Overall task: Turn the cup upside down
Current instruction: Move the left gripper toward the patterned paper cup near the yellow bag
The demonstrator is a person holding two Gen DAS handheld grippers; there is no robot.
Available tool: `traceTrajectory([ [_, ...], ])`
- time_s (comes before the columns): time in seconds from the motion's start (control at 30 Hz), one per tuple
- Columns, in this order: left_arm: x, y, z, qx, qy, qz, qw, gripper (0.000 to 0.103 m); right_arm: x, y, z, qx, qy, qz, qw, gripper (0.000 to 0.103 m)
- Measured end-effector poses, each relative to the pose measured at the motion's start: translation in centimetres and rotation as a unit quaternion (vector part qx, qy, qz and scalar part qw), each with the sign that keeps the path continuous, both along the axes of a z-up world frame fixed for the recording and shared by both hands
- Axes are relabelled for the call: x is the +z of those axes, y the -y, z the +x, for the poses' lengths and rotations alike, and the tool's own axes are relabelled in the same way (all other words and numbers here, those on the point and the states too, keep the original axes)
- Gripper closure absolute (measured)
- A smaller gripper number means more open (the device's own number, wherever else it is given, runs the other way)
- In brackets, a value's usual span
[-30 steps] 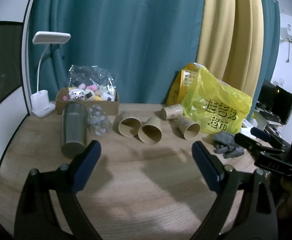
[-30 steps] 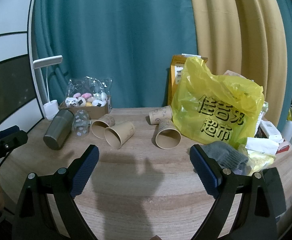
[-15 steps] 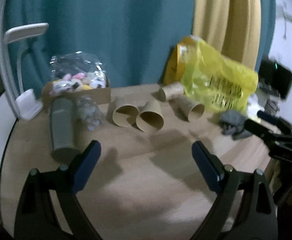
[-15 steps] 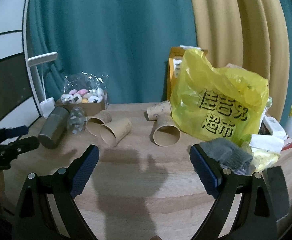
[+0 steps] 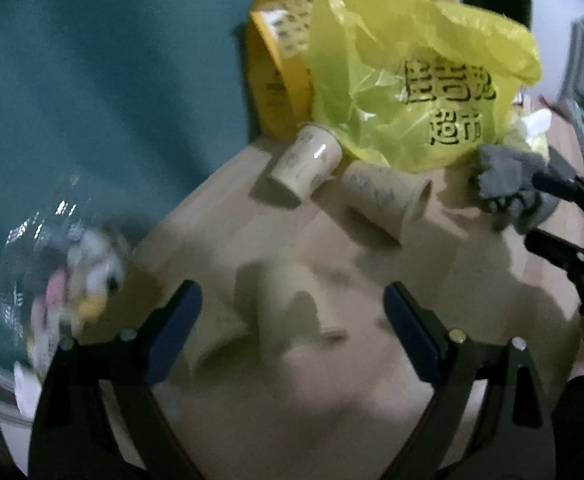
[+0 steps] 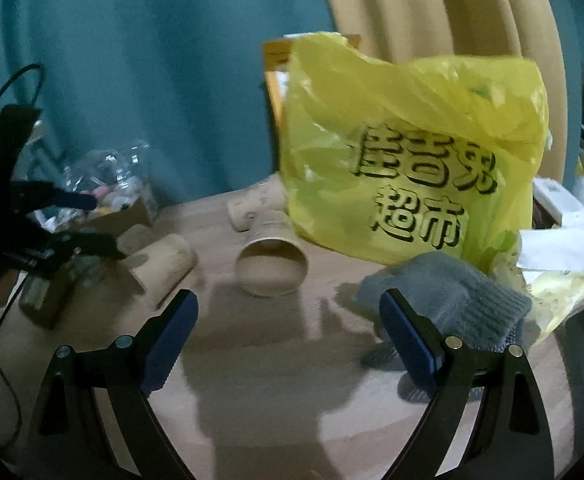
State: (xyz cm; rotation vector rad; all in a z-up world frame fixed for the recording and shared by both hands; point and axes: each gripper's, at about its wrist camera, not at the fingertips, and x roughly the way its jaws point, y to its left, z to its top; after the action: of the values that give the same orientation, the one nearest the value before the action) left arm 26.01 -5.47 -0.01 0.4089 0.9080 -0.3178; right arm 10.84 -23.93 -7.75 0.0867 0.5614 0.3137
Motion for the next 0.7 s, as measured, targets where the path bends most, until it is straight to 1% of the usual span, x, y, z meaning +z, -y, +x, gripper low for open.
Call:
traceTrajectory([
  [0.07, -0.7, 1.0, 2.6, -0.026, -0.011, 0.017, 0.9995, 0.010, -0.4, 0.6, 0.6, -0.008, -0.003, 0.009, 1.000, 0.009],
  [0.13, -2.0, 2.1, 5.7, -0.046, -0.022, 0.045, 0.9977, 0.010, -1.0, 1.2, 1.3, -0.017, -0.010, 0.016, 1.000, 0.009],
  [0.2, -3.5, 3.0, 8.3, -0.059, -0.019, 0.082, 0.9947, 0.010, -1.3, 1.5, 1.7, -0.021, -0.016, 0.018, 0.999, 0.009],
  [0.27, -4.8, 3.7, 10.1, -0.073, -0.021, 0.103, 0.9918, 0.010, -1.3, 1.7, 1.7, -0.020, -0.017, 0.015, 1.000, 0.009],
  [0.4, -7.0, 4.8, 13.1, -0.090, -0.016, 0.126, 0.9878, 0.010, -1.0, 1.9, 1.5, -0.018, -0.011, 0.002, 1.000, 0.009],
  [0.57, -7.9, 5.3, 15.0, -0.096, -0.014, 0.127, 0.9871, 0.011, -1.1, 2.8, 1.9, -0.025, -0.017, 0.007, 1.000, 0.009],
  [0.6, -8.1, 5.3, 15.4, -0.097, -0.016, 0.125, 0.9873, 0.014, -1.1, 3.0, 1.9, -0.026, -0.018, 0.008, 0.999, 0.009],
  [0.63, -8.3, 5.1, 15.7, -0.097, -0.021, 0.124, 0.9873, 0.025, -1.2, 3.0, 2.0, -0.026, -0.019, 0.009, 0.999, 0.009],
  [0.67, -8.6, 5.1, 15.8, -0.096, -0.025, 0.126, 0.9871, 0.030, -1.3, 3.1, 2.0, -0.027, -0.021, 0.009, 0.999, 0.009],
  [0.7, -8.9, 4.4, 15.3, -0.095, -0.028, 0.128, 0.9869, 0.039, -1.4, 3.2, 2.1, -0.027, -0.023, 0.011, 0.999, 0.009],
])
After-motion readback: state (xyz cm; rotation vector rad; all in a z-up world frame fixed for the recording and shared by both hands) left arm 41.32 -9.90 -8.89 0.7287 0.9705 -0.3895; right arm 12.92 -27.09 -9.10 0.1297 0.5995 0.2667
